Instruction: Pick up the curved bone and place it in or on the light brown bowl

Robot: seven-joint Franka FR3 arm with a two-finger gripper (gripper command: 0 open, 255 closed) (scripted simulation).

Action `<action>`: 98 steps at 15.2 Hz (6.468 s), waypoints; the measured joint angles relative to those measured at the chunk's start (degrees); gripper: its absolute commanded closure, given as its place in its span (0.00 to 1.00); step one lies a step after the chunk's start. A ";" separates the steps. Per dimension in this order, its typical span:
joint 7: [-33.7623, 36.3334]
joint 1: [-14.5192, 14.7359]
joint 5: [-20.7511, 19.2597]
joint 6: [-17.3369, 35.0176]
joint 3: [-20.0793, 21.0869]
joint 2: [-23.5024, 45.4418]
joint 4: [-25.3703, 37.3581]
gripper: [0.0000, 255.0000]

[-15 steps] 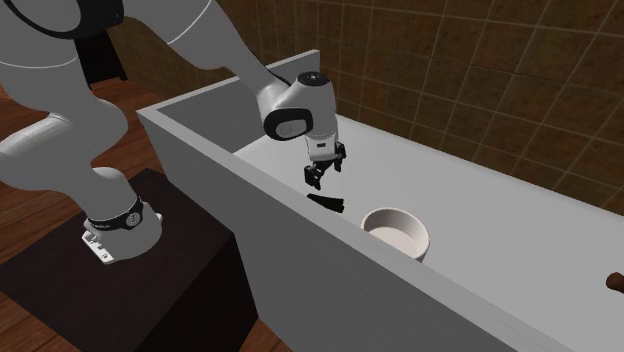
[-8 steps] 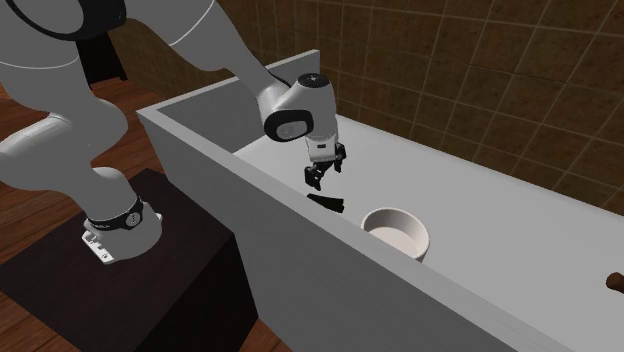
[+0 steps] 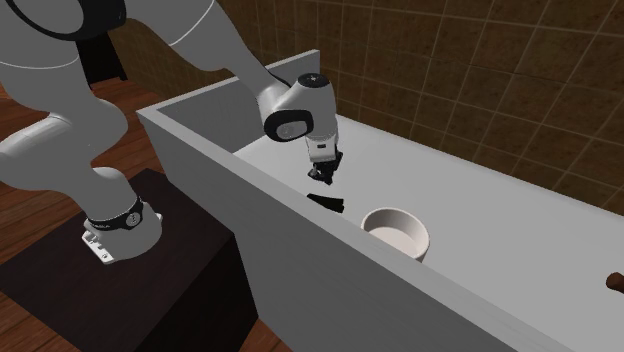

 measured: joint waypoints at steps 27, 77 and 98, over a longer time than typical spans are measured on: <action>-10.71 5.27 -16.66 -11.04 -5.37 11.68 9.98 1.00; -30.73 -3.12 -10.64 -40.06 -5.61 15.93 44.23 1.00; -32.25 -2.66 -12.92 -36.14 -7.88 26.09 50.45 1.00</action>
